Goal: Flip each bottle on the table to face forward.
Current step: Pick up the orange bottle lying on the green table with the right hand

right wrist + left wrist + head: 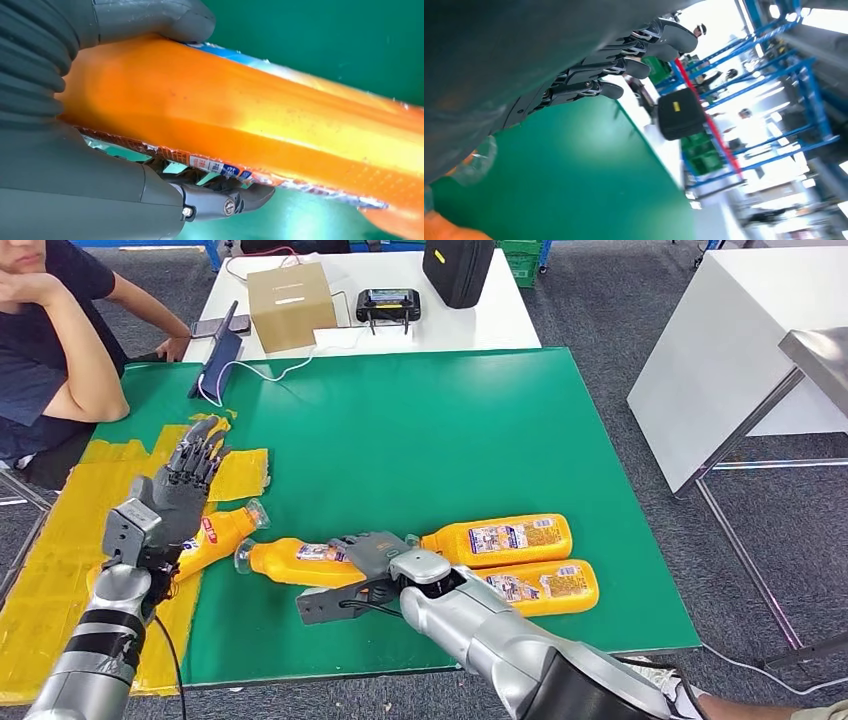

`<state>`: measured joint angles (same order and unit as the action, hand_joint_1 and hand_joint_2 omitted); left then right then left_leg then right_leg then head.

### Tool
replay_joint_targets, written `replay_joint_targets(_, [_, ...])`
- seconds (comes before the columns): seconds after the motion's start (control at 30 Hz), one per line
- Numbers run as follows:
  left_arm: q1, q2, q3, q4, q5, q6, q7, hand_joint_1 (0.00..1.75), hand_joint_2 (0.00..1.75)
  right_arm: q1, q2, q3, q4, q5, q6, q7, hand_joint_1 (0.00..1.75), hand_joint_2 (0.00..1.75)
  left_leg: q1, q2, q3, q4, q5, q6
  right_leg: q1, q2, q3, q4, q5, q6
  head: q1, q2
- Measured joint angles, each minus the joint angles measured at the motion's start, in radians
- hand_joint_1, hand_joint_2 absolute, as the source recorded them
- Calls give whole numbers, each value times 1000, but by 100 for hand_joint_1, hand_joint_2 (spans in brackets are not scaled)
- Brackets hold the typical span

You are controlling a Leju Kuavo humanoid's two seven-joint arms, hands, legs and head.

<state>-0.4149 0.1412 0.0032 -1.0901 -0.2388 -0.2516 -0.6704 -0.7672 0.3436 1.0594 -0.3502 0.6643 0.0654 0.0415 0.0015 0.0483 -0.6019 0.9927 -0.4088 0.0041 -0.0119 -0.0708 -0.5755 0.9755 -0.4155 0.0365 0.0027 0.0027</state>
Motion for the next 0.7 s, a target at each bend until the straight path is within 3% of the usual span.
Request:
replay_joint_targets(0.1, [15,-17,53,-15,81,-59,10,0,0,15,-1,-31,0,-38,-107,-38,175,175,0,0,0,0,0,0,0,0,0,0,0,0,0,0])
replay_joint_targets(0.23, [56,-40,131,-60,191,-133,60,0,0,62,-7,-132,-30,-136,-292,-190,175,175,0,0,-3,0,0,0,0,0,-2,0,0,0,0,0])
replay_joint_targets(0.37, [104,-69,188,-120,302,-185,126,0,0,130,-17,-288,-168,-262,-338,-351,175,175,0,-1,-5,0,0,0,0,-1,-4,0,0,0,0,0])
replay_joint_targets(0.47, [142,-91,209,-169,361,-192,158,0,0,203,-28,-404,-342,-318,-334,-405,175,175,0,-1,-8,0,0,0,0,-1,-7,0,0,0,0,0])
replay_joint_targets(0.6, [172,-112,216,-214,387,-191,175,0,175,270,-41,-502,-524,-340,-325,-422,175,175,0,-1,-10,0,0,0,0,-1,-8,0,0,0,0,0])
replay_joint_targets(0.7, [182,-120,216,-233,396,-189,189,0,175,305,-47,-536,-613,-353,-317,-443,175,175,0,-1,-9,0,0,0,0,-1,-8,0,0,0,0,0])
